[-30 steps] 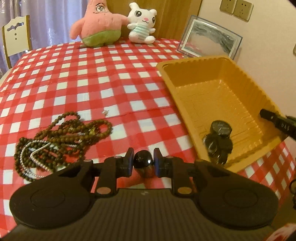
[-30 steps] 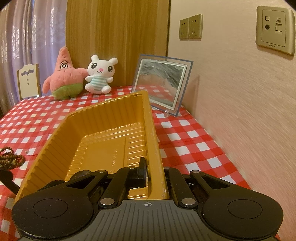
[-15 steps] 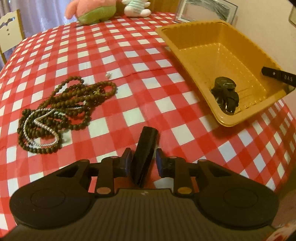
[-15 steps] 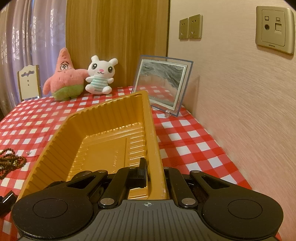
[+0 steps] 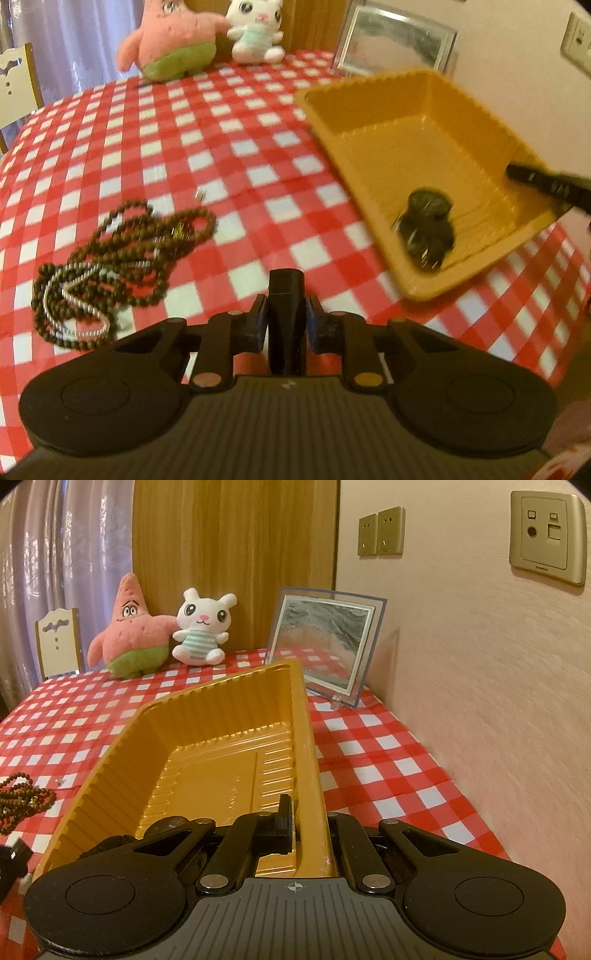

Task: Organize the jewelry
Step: 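Lift the black case and carry it toward the tray with the left tool, then open the left tool to drop the black case into the orange tray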

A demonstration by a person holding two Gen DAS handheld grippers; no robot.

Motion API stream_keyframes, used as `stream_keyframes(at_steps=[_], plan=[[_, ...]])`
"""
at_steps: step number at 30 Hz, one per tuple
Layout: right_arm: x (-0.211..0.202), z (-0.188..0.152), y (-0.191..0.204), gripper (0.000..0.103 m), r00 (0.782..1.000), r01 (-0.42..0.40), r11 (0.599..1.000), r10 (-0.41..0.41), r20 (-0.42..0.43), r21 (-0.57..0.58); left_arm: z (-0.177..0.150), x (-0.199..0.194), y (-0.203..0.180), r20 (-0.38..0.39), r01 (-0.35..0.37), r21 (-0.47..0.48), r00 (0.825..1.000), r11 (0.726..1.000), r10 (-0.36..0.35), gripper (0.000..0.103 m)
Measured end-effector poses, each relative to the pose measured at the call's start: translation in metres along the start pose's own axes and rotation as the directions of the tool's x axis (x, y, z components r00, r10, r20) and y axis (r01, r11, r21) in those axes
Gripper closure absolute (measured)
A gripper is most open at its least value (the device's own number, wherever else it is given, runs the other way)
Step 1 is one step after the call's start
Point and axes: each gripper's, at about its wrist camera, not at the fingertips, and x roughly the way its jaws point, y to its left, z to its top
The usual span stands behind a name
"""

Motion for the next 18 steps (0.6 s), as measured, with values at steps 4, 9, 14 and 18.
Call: stream_keyframes(at_steps=[4,9,14,18], plan=[[0.0,0.0,0.0,0.099,1.0,0.0,1.0,0.0,0.001,-0.002,0.019,-0.014,-0.011,0.056,0.067,-0.006,0.996,0.998,-0.066,0.084],[-0.001,0.001,0.003,0.099,1.0,-0.002,1.0,0.002,0.005,-0.01,0.043,-0.015,-0.033,0.102,0.206,0.009,0.973,0.979,-0.206,0.084],[-0.001,0.002,0.004,0.099,1.0,-0.004,1.0,0.004,0.008,-0.015,0.053,0.008,-0.06,0.089,0.306,0.053,0.947,0.951,-0.31,0.084],[0.0,0.002,0.004,0.099,1.0,-0.004,1.0,0.004,0.008,-0.016,0.057,0.028,-0.073,0.066,0.36,0.02,0.931,0.933,-0.36,0.084]])
